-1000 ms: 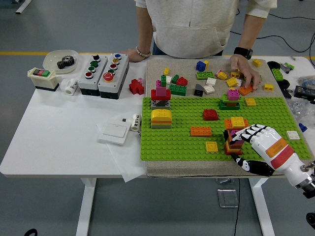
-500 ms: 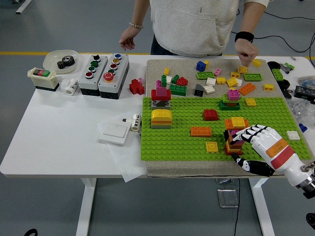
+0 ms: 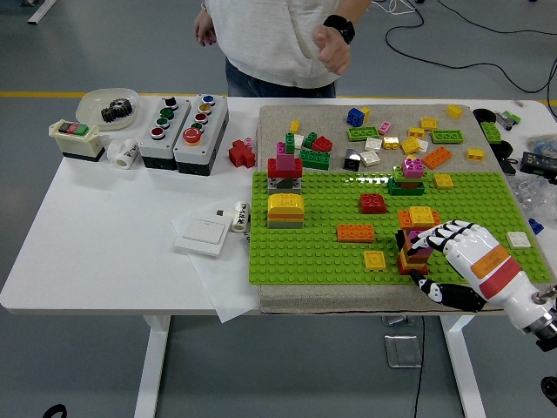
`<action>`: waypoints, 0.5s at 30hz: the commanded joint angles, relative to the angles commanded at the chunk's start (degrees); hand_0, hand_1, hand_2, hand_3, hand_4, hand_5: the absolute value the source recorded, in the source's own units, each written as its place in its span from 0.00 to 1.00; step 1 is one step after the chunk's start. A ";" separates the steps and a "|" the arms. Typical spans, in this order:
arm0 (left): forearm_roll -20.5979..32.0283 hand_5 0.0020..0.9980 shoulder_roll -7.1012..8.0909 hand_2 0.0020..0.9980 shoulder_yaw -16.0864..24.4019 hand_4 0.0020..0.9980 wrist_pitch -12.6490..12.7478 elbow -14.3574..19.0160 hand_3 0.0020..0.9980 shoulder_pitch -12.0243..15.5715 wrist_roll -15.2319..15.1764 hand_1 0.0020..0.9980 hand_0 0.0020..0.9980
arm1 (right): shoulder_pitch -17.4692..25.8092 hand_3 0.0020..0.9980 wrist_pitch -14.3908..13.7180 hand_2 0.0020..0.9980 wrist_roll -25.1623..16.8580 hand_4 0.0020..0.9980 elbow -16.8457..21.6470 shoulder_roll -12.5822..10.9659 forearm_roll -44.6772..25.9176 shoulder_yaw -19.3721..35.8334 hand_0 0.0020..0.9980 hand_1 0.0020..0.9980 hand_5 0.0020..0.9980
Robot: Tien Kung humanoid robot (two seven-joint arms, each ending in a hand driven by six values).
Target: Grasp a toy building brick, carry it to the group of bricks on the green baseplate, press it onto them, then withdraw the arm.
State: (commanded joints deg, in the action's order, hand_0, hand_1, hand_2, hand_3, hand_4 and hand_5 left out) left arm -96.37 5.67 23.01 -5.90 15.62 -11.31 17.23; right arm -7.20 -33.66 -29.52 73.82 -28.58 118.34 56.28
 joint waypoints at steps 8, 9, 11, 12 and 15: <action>-0.06 0.73 0.04 0.67 -0.06 0.62 0.15 -0.02 0.60 -0.03 0.08 0.61 0.52 | -0.16 0.55 -0.94 0.62 -1.46 0.68 0.82 -0.01 -1.49 0.73 0.58 0.56 0.32; -0.07 0.73 0.04 0.67 -0.05 0.62 0.16 -0.02 0.60 -0.04 0.09 0.61 0.52 | -0.20 0.55 -1.16 0.62 -1.78 0.68 0.96 -0.03 -1.85 0.87 0.58 0.56 0.32; -0.07 0.73 0.05 0.67 -0.06 0.62 0.19 -0.03 0.60 -0.05 0.10 0.61 0.52 | -0.29 0.57 -1.69 0.69 -2.44 0.72 1.28 -0.07 -2.60 1.10 0.58 0.60 0.35; -0.04 0.73 0.06 0.67 -0.09 0.62 0.21 -0.03 0.60 -0.05 0.10 0.61 0.52 | -0.36 0.57 -2.03 0.69 -2.84 0.72 1.50 -0.12 -3.04 1.23 0.58 0.60 0.35; -0.02 0.73 0.06 0.67 -0.09 0.62 0.24 -0.06 0.60 -0.06 0.11 0.61 0.52 | -0.51 0.57 -2.66 0.69 -3.53 0.72 1.97 -0.20 -3.89 1.51 0.58 0.60 0.35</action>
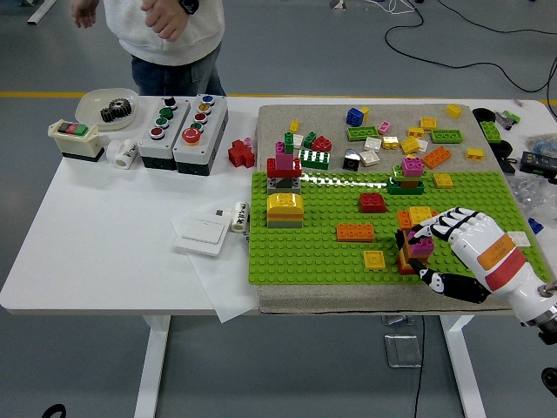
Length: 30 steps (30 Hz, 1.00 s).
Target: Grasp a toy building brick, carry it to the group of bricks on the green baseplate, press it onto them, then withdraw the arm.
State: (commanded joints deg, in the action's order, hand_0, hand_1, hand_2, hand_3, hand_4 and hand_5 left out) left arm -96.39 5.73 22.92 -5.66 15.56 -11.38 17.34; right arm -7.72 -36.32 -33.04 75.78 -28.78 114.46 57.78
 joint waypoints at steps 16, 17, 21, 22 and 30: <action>0.53 0.73 -0.13 0.68 -0.25 0.62 0.46 -0.10 0.60 0.47 0.15 0.61 0.52 | -2.59 0.75 0.51 0.78 4.02 0.80 5.43 -0.70 -9.96 0.94 0.72 0.71 0.41; 0.47 0.73 -0.10 0.68 -0.26 0.62 0.46 -0.12 0.60 0.52 0.15 0.61 0.52 | -2.96 0.75 1.28 0.78 4.50 0.80 5.94 -0.70 -11.74 0.94 0.72 0.71 0.41; 0.27 0.73 0.00 0.67 -0.17 0.62 0.52 -0.24 0.60 0.68 0.21 0.61 0.52 | -4.12 0.77 3.64 0.80 5.81 0.82 6.70 -0.78 -17.44 0.92 0.74 0.73 0.44; 0.26 0.73 0.01 0.67 -0.17 0.62 0.53 -0.25 0.60 0.70 0.22 0.61 0.52 | -4.21 0.77 3.86 0.80 5.92 0.82 6.74 -0.79 -18.30 0.93 0.74 0.73 0.44; 0.32 0.73 0.20 0.67 -0.31 0.62 0.82 -0.33 0.60 0.96 0.44 0.61 0.52 | -6.17 0.78 8.83 0.81 8.12 0.85 7.14 -0.64 -32.06 0.80 0.75 0.74 0.47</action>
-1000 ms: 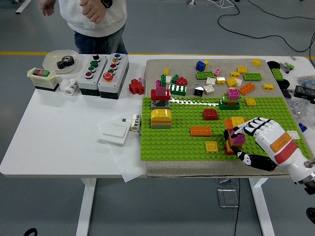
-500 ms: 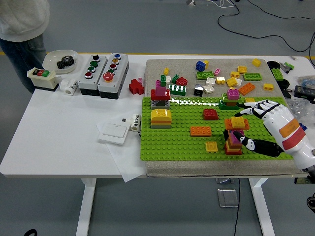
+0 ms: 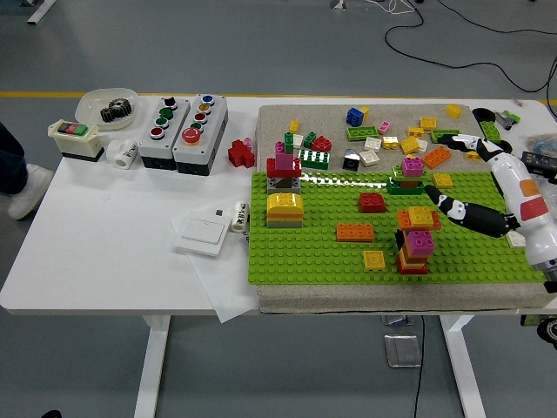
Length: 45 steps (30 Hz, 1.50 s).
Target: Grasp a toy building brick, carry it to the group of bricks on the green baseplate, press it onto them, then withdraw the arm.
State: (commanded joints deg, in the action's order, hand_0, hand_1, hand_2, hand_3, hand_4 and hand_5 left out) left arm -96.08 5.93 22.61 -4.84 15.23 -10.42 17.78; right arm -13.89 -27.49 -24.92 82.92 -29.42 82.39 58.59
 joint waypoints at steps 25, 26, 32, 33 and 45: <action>-2.20 0.73 0.23 0.68 1.15 0.63 -0.83 0.16 0.60 0.29 0.41 0.61 0.52 | -1.26 0.82 8.89 0.81 5.60 0.95 -2.62 1.21 -30.18 1.75 0.78 0.76 0.70; -2.36 0.73 0.25 0.68 1.23 0.63 -0.95 0.16 0.60 0.30 0.38 0.61 0.52 | -1.29 0.82 8.54 0.81 5.33 0.95 -2.77 1.38 -31.30 1.79 0.78 0.76 0.70; -2.44 0.73 0.34 0.68 1.12 0.63 -1.22 0.33 0.60 0.40 0.32 0.62 0.52 | -1.43 0.85 7.83 0.81 4.45 0.95 -3.12 1.36 -32.78 1.58 0.78 0.76 0.70; -2.61 0.73 0.37 0.68 1.19 0.63 -1.34 0.37 0.60 0.39 0.30 0.62 0.52 | -1.32 0.87 7.82 0.82 4.46 0.96 -3.14 1.39 -32.76 1.69 0.78 0.76 0.72; -4.10 0.73 0.55 0.68 1.64 0.63 -2.26 0.82 0.60 0.04 -0.01 0.62 0.53 | -0.72 0.87 7.87 0.83 5.02 0.98 -3.54 1.41 -32.50 2.18 0.79 0.76 0.73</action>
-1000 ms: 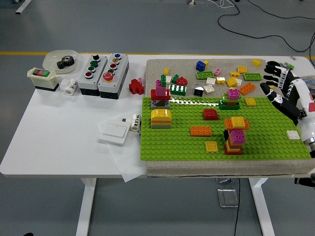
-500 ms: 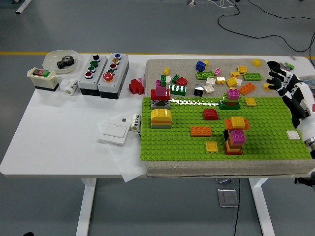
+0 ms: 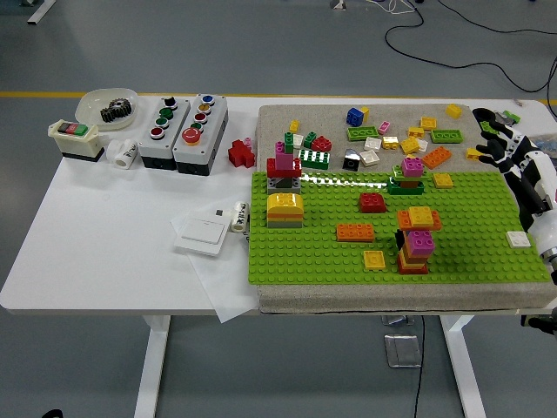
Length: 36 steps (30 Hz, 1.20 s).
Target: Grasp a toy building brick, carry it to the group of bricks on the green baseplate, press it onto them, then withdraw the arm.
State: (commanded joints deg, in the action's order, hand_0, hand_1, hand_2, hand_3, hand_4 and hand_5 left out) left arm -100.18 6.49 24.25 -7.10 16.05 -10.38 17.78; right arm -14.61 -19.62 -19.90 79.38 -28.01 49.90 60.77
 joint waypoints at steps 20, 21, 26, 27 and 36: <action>2.84 0.73 -0.19 0.68 -1.74 0.63 1.06 -0.08 0.60 -0.22 -0.20 0.61 0.53 | -0.72 0.91 -0.64 0.87 1.35 0.99 -1.50 2.26 -1.11 0.12 0.83 0.80 0.72; 2.97 0.73 -0.20 0.68 -1.77 0.63 1.10 -0.08 0.60 -0.23 -0.21 0.61 0.53 | -0.80 0.91 -0.62 0.87 1.45 0.99 -1.54 2.29 -1.11 0.07 0.83 0.80 0.72; 3.17 0.73 -0.26 0.68 -1.89 0.63 1.16 -0.10 0.60 -0.35 -0.24 0.62 0.53 | -1.11 0.92 -0.24 0.87 2.17 0.99 -1.57 2.32 -0.64 -0.02 0.84 0.82 0.72; 3.30 0.73 -0.28 0.68 -1.98 0.63 1.22 -0.10 0.60 -0.37 -0.22 0.62 0.53 | -1.25 0.92 -0.22 0.87 2.36 0.99 -1.60 2.38 -0.59 -0.09 0.84 0.82 0.72; 4.72 0.74 -0.45 0.68 -2.72 0.64 2.05 -0.35 0.60 -0.16 -0.21 0.61 0.53 | -1.47 0.95 -2.65 0.87 1.25 0.99 -2.20 3.21 -1.84 -0.28 0.82 0.81 0.71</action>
State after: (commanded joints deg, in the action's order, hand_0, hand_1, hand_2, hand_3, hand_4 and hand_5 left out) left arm -95.46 6.03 21.54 -5.04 15.70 -10.54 17.57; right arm -16.08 -22.27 -18.65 77.17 -24.80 48.05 60.49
